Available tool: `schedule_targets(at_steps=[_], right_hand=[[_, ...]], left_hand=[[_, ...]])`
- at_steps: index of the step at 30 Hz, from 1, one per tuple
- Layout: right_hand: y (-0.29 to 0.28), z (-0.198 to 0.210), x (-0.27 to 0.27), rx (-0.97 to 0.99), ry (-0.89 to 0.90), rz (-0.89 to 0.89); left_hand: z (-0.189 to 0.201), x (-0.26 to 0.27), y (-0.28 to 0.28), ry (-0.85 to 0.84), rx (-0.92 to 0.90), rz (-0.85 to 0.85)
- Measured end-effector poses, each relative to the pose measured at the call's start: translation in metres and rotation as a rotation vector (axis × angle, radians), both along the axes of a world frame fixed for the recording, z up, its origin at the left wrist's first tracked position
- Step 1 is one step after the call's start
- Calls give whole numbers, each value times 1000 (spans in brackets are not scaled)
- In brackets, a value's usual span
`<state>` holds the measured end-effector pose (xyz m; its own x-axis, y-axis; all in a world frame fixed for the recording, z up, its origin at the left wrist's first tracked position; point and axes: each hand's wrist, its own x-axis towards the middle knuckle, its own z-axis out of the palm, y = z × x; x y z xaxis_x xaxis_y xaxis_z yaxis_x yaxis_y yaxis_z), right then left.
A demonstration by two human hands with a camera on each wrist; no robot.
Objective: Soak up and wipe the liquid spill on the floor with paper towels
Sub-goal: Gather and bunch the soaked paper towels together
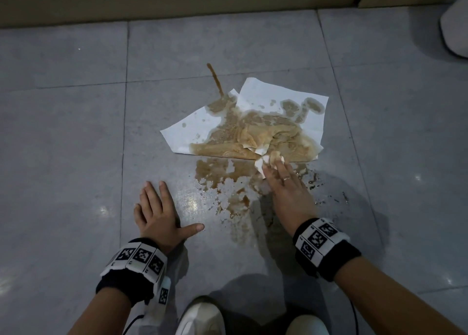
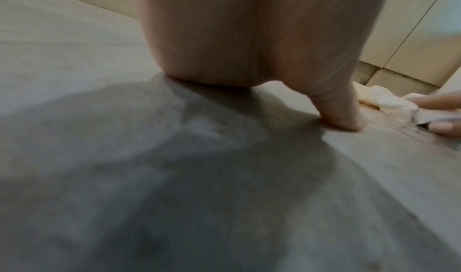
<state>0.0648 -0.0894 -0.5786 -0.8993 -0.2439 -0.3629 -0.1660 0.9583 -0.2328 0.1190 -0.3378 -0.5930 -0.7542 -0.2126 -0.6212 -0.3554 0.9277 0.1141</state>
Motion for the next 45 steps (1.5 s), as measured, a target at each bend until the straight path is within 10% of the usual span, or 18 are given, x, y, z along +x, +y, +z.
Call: schedule_targets(at_steps=[15,23,31,45], right_hand=[[-15,16,-21,133,21,91],[-25,29,-15,-147,145,91],[-36,17,16,43,-122,294],[-46,18,18,-13,35,397]], left_hand=[[8,-1,2,16,15,20],[24,-35,5,79,125,191],[16,-58,-3,-82,92,9],[19,-64,-14,-217,45,-151]])
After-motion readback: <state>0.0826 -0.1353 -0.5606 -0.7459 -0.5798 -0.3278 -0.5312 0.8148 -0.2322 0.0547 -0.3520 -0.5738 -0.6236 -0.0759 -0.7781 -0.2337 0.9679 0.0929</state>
